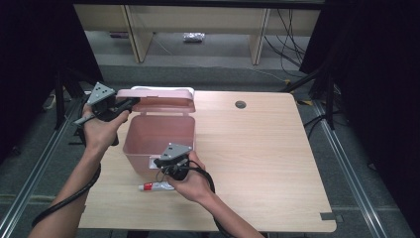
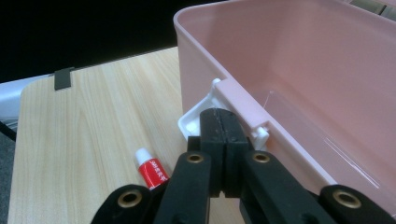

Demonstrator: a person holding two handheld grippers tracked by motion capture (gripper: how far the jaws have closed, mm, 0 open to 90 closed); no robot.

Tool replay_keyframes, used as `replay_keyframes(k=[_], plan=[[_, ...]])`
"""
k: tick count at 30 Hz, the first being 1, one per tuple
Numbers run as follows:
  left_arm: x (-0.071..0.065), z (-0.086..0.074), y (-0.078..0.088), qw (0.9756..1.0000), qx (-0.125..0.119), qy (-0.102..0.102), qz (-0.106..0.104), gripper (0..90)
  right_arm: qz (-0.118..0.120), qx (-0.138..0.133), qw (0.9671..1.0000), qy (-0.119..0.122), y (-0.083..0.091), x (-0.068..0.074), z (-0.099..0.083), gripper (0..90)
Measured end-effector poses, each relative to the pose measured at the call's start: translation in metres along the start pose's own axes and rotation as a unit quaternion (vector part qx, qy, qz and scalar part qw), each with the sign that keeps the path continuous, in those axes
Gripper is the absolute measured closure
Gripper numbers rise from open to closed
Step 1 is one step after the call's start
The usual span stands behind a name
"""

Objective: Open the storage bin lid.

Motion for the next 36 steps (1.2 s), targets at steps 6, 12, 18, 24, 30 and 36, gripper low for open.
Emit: replay_keyframes(k=[6,12,18,24,30,36], plan=[[0.001,0.001,-0.003,1.0,0.001,0.002,0.003,89.6,0.001,-0.002,1.0,0.005,0.0,0.0,0.0,90.0],[0.004,0.004,-0.005,1.0,0.002,0.001,0.007,89.6,0.001,-0.002,1.0,0.005,-0.001,0.0,0.0,90.0],[0.005,0.005,-0.006,1.0,0.001,0.002,0.009,89.6,0.001,-0.002,1.0,0.004,0.0,0.0,0.0,90.0],[0.006,0.008,-0.009,0.9999,0.001,0.0,0.014,89.6,-0.001,-0.009,1.0,0.002,-0.002,0.0,0.001,90.0],[0.006,0.009,-0.01,0.9999,-0.001,0.0,0.016,89.6,0.001,-0.003,1.0,0.003,0.0,0.0,0.0,90.0],[0.007,0.01,-0.012,0.9998,-0.003,0.001,0.018,89.6,0.001,-0.003,1.0,0.003,0.0,0.0,0.0,90.0]])
Point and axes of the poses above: each handheld gripper's, and its own axes: y roughly backward along the jaws, z roughly out of its top, x roughly to its left, the point moved 9 cm from there along -y, roughly forward along the jaws, and after that the axes turned 5 degrees about y, right-handed, at the moved point
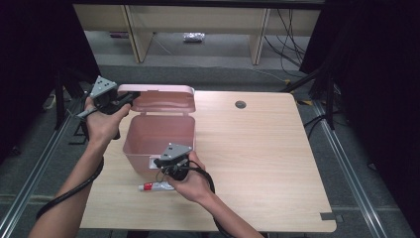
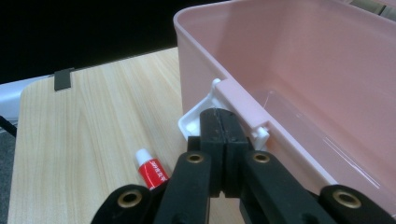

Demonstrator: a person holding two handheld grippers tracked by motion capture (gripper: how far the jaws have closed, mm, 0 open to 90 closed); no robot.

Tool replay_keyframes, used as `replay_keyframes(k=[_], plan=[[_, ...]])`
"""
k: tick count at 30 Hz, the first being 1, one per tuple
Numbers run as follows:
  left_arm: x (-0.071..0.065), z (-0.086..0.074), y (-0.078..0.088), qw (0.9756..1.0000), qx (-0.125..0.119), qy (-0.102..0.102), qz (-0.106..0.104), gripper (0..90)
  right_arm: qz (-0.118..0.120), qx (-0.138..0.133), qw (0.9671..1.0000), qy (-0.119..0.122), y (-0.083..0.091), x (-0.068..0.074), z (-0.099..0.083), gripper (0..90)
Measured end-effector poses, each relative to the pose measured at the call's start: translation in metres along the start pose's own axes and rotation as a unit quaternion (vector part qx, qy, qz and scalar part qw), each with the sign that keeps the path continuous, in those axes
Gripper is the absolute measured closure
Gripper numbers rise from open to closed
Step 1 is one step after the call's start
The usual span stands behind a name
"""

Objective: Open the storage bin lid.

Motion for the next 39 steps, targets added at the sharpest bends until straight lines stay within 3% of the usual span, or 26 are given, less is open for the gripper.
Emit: replay_keyframes(k=[39], plan=[[0.004,0.011,-0.017,0.9999,0.003,0.001,0.015,89.6,-0.001,-0.002,1.0,-0.005,0.0,0.001,0.0,90.0]])
Point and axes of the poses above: each handheld gripper's, and its own axes: y roughly backward along the jaws, z roughly out of its top, x roughly to its left, the point moved 9 cm from there along -y, roughly forward along the jaws, and after that the axes turned 5 degrees about y, right-handed, at the moved point
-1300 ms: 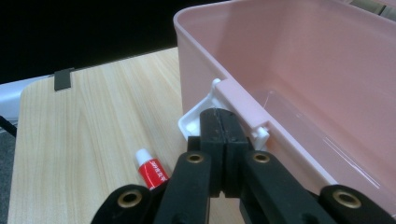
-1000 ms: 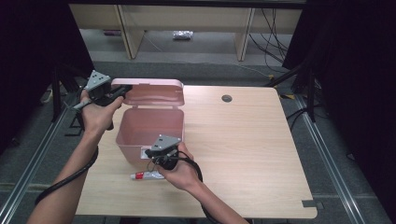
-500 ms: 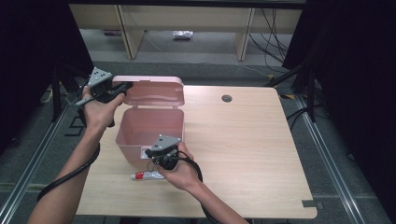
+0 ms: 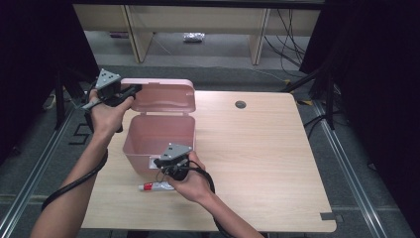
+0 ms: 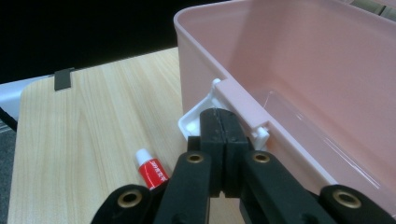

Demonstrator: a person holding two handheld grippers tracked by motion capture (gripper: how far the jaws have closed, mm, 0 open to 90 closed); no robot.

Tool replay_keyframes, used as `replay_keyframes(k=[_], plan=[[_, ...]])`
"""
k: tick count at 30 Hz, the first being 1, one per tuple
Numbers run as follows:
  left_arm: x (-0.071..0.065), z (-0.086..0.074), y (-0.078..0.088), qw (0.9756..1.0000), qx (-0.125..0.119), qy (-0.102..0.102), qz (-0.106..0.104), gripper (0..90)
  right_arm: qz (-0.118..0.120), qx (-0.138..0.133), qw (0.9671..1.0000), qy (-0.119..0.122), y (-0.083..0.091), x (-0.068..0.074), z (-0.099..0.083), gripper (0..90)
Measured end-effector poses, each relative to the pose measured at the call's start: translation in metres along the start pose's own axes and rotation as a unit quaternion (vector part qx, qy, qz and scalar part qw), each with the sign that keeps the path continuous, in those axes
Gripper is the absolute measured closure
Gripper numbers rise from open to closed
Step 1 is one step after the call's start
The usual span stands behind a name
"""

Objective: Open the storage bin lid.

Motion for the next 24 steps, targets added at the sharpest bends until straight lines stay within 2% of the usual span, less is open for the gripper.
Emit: replay_keyframes(k=[14,16,17,24], plan=[[0.0029,0.0001,-0.0049,1.0,0.006,-0.002,0.005,89.6,0.001,0.001,1.0,0.001,-0.0001,0.0004,0.0,90.0],[0.0036,0.0002,-0.0055,1.0,0.007,-0.003,0.006,89.6,-0.004,-0.004,0.9999,0.013,-0.0005,-0.0018,0.0008,90.0],[0.0042,0.0004,-0.0061,1.0,0.007,-0.003,0.006,89.6,0.0,0.001,1.0,-0.002,0.0001,0.0005,-0.0002,90.0],[0.0067,0.0012,-0.0101,0.9999,0.008,-0.001,0.01,89.6,0.0,0.0,1.0,0.0,-0.0001,0.0001,0.0,90.0]])
Point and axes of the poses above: each handheld gripper's, and its own axes: y roughly backward along the jaws, z roughly out of its top, x roughly to its left, the point moved 9 cm from there along -y, roughly forward along the jaws, and after that the axes turned 5 degrees about y, right-handed, at the moved point
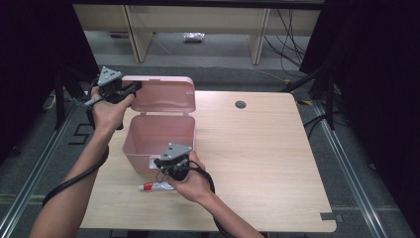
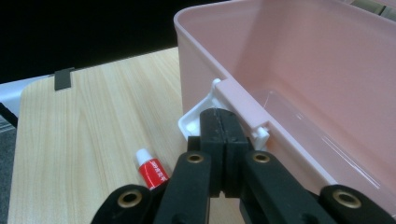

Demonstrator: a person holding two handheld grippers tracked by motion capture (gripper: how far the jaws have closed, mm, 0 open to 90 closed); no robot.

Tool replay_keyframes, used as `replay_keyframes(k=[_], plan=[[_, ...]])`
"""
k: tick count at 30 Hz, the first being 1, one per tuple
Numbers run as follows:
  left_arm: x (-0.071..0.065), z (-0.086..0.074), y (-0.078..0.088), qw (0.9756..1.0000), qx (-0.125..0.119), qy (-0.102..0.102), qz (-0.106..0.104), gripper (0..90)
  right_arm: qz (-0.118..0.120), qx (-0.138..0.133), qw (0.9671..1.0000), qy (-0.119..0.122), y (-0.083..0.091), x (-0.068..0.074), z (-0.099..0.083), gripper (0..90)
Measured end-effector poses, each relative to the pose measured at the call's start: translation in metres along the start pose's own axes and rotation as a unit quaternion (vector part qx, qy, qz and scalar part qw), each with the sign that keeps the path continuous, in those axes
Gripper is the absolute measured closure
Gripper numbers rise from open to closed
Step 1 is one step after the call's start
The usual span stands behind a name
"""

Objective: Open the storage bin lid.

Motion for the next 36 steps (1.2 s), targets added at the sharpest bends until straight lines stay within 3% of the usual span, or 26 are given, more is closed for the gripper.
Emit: replay_keyframes(k=[2,5,10,13,16,17,22,24,27,30,32,33,35,36], plan=[[0.0,0.0,-0.001,1.0,0.001,0.0,0.001,89.6,-0.006,-0.005,0.9999,0.013,0.0,-0.002,0.001,90.0],[0.001,0.001,-0.002,1.0,0.002,0.001,0.001,89.6,-0.003,-0.001,1.0,-0.003,0.0,0.0,0.0,90.0],[0.001,0.002,-0.005,1.0,0.003,0.003,0.002,89.6,0.001,0.0,1.0,0.005,0.0,-0.001,0.0,90.0],[0.002,0.002,-0.007,1.0,0.005,0.003,0.005,89.6,-0.002,-0.002,1.0,-0.003,0.0,0.0,0.0,90.0],[0.002,0.002,-0.009,1.0,0.007,0.002,0.007,89.6,-0.005,-0.004,0.9999,0.012,-0.001,-0.002,0.001,90.0],[0.003,0.003,-0.01,0.9999,0.007,0.003,0.008,89.6,-0.003,-0.003,1.0,0.002,-0.001,0.0,0.0,90.0],[0.004,0.002,-0.014,0.9999,0.012,0.001,0.012,89.6,-0.001,-0.002,1.0,-0.001,0.0,0.0,0.0,90.0],[0.005,0.002,-0.016,0.9998,0.013,0.0,0.014,89.6,-0.005,-0.005,0.9999,0.013,0.0,-0.002,0.001,90.0],[0.007,0.0,-0.019,0.9997,0.016,-0.001,0.017,89.6,-0.002,-0.002,1.0,-0.003,0.0,0.0,0.0,90.0],[0.009,-0.003,-0.022,0.9995,0.021,-0.001,0.022,89.6,-0.002,-0.001,1.0,-0.003,0.0,0.0,0.0,90.0],[0.011,-0.004,-0.024,0.9994,0.024,0.0,0.024,89.6,-0.005,-0.004,0.9999,0.015,0.0,-0.002,0.001,90.0],[0.012,-0.006,-0.025,0.9994,0.026,0.001,0.025,89.6,-0.002,-0.001,1.0,-0.003,0.0,0.0,0.0,90.0],[0.013,-0.008,-0.027,0.9992,0.029,0.002,0.027,89.6,-0.002,-0.002,1.0,0.0,0.0,0.0,0.0,90.0],[0.014,-0.009,-0.027,0.9991,0.03,0.002,0.028,89.6,-0.005,-0.004,0.9999,0.013,0.0,-0.002,0.001,90.0]])
Point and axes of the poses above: each handheld gripper's, and its own axes: y roughly backward along the jaws, z roughly out of its top, x roughly to its left, the point moved 9 cm from there along -y, roughly forward along the jaws, and after that the axes turned 5 degrees about y, right-handed, at the moved point
